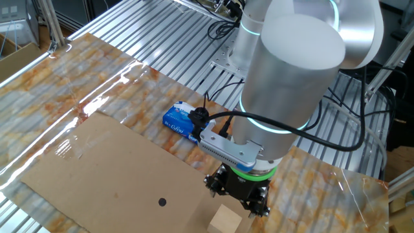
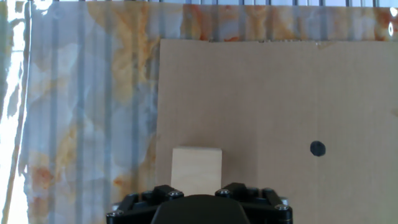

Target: Grab the block and place it at the designated location

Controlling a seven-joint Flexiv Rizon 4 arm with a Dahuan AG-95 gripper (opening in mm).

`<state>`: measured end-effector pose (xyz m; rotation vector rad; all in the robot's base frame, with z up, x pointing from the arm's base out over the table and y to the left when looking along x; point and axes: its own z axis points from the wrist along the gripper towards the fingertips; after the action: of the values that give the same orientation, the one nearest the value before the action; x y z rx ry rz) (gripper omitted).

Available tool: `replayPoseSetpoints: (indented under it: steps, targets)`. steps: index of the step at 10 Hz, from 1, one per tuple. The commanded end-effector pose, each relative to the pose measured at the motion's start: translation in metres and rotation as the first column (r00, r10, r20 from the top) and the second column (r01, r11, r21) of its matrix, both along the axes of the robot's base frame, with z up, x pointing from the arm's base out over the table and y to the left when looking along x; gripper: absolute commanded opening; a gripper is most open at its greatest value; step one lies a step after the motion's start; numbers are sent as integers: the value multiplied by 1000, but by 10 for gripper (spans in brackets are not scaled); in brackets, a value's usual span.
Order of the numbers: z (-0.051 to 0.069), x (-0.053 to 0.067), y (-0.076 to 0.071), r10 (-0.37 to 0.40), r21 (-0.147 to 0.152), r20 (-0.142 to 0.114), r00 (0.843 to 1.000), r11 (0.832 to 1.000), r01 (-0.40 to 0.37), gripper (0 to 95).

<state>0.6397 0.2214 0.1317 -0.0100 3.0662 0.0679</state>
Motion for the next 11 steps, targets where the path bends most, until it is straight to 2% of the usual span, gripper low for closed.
replayPoseSetpoints:
  steps: [1, 6, 11]
  targets:
    - [-1, -1, 0, 0, 2, 2, 1000, 1000, 0, 760]
    - [-1, -2, 0, -6, 1, 4, 1000, 1000, 6, 760]
    - [-1, -2, 0, -52, 2, 3, 999, 999, 52, 760]
